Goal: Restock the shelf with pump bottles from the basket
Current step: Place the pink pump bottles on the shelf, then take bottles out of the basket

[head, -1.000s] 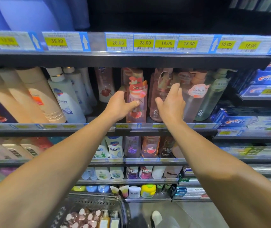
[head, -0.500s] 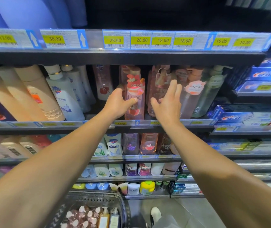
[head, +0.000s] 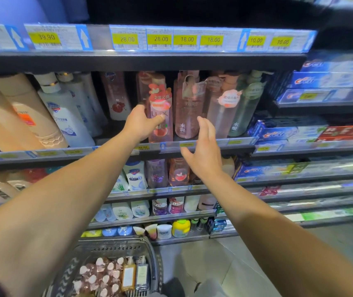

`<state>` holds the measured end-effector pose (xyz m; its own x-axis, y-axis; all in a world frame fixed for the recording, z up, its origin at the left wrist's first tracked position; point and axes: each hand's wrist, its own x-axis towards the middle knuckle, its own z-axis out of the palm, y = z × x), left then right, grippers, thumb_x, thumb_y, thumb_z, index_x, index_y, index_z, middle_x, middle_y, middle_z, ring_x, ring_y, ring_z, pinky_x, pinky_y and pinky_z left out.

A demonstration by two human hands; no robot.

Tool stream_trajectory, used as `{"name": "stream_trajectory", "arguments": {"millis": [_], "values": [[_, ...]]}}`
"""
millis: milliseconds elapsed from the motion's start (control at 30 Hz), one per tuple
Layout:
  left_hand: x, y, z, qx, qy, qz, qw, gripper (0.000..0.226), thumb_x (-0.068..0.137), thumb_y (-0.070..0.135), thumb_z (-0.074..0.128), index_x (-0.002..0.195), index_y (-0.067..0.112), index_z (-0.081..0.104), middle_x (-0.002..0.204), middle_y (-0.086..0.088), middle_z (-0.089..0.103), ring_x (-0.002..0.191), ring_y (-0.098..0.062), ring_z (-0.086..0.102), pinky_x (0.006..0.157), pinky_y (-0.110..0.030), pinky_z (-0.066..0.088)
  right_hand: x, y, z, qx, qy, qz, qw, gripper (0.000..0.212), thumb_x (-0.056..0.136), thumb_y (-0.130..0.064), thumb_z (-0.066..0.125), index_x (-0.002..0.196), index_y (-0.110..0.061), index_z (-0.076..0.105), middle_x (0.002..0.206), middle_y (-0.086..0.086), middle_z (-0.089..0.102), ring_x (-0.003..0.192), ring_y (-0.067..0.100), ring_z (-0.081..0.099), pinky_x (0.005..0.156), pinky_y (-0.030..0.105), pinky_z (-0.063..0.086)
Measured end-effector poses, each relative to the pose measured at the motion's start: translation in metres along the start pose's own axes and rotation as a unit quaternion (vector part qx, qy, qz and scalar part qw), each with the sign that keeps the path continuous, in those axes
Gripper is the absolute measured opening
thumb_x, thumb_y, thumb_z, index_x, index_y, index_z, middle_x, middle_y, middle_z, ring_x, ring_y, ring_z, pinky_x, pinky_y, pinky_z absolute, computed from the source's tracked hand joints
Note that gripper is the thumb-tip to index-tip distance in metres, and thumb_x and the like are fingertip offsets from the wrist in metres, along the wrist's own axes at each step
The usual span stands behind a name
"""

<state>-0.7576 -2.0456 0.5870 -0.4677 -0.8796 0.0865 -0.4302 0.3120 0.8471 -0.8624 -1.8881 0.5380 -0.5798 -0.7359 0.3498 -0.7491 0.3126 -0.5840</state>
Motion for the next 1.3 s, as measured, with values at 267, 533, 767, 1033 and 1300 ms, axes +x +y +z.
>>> {"name": "stream_trajectory", "arguments": {"millis": [267, 533, 767, 1033, 1300], "values": [[-0.044, -0.021, 0.001, -0.021, 0.005, -0.009, 1.0, 0.08, 0.085, 0.036, 0.073, 0.15, 0.015, 0.033, 0.15, -0.007, 0.044, 0.133, -0.023, 0.045, 0.11, -0.041, 0.039, -0.039, 0.022, -0.007, -0.03, -0.07, 0.0, 0.997, 0.082, 0.087, -0.028, 0.068, 0.151, -0.018, 0.019, 0.156, -0.001, 0.017, 0.133, 0.022, 0.038, 0.101, 0.037, 0.041], [-0.153, -0.071, 0.006, 0.111, -0.024, -0.03, 0.993, 0.065, 0.089, 0.03, 0.067, 0.147, 0.016, 0.041, 0.145, -0.006, 0.05, 0.133, -0.023, 0.047, 0.108, -0.034, 0.037, -0.104, 0.029, 0.008, -0.043, -0.155, -0.026, 0.987, 0.073, 0.086, -0.032, 0.068, 0.147, -0.02, 0.028, 0.147, -0.001, 0.033, 0.128, 0.023, 0.039, 0.1, 0.037, 0.041], [-0.242, -0.13, -0.01, 0.21, -0.078, -0.048, 0.974, 0.065, 0.092, 0.033, 0.065, 0.148, 0.014, 0.04, 0.149, -0.007, 0.046, 0.133, -0.026, 0.046, 0.107, -0.032, 0.033, -0.163, 0.013, 0.041, -0.069, -0.245, -0.046, 0.966, 0.071, 0.085, -0.033, 0.066, 0.145, -0.016, 0.031, 0.144, 0.003, 0.039, 0.129, 0.026, 0.039, 0.103, 0.037, 0.038], [-0.302, -0.237, -0.061, 0.24, -0.125, -0.066, 0.96, 0.067, 0.09, 0.034, 0.066, 0.147, 0.008, 0.041, 0.148, -0.013, 0.046, 0.137, -0.028, 0.041, 0.113, -0.036, 0.029, -0.239, -0.024, 0.115, -0.081, -0.327, -0.078, 0.938, 0.068, 0.08, -0.029, 0.073, 0.138, -0.009, 0.045, 0.133, 0.01, 0.051, 0.122, 0.031, 0.048, 0.101, 0.038, 0.04], [-0.328, -0.368, -0.122, 0.228, -0.193, -0.101, 0.949, 0.061, 0.085, 0.021, 0.071, 0.139, 0.002, 0.05, 0.136, -0.018, 0.056, 0.125, -0.035, 0.052, 0.106, -0.036, 0.038, -0.301, -0.07, 0.219, -0.119, -0.423, -0.02, 0.898, 0.075, 0.083, -0.031, 0.067, 0.147, -0.012, 0.033, 0.147, 0.009, 0.038, 0.134, 0.03, 0.035, 0.11, 0.036, 0.032]]}}
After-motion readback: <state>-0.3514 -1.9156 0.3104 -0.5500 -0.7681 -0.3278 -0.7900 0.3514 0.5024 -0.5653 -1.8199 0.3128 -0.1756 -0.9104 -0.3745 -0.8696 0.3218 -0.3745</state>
